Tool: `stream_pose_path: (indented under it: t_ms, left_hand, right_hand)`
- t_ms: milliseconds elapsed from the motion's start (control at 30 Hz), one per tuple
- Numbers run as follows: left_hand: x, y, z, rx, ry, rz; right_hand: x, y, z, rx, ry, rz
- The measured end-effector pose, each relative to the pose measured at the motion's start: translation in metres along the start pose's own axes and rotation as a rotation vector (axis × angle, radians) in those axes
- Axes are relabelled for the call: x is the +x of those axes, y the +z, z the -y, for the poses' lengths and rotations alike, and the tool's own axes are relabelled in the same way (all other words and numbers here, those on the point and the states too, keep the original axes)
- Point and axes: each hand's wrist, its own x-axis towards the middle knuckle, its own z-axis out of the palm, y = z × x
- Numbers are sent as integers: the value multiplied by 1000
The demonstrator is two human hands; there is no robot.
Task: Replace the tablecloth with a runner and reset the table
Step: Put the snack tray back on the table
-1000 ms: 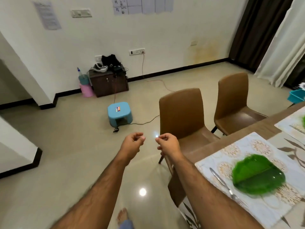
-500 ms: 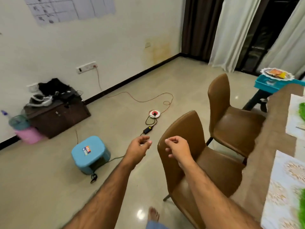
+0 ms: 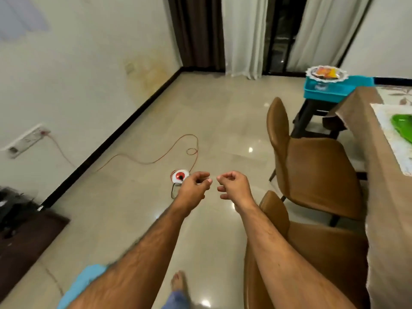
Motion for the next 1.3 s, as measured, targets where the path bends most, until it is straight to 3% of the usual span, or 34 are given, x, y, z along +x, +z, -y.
stream_pose_path:
  t_ms: [233,433,833,1300]
  left_hand:
    - [157,-28,-39,120,86,245]
    - [281,-5,-85,137,68,423]
    - [545,137,-256,116,165,564]
    - [820,320,-408,219,232,825]
  right_hand:
    - [116,24,33,90,87,-258]
    - [214,-9,74,89,110,-474]
    - [457,-134,214,64,30,-597]
    - [702,-276,266,271,181,-892]
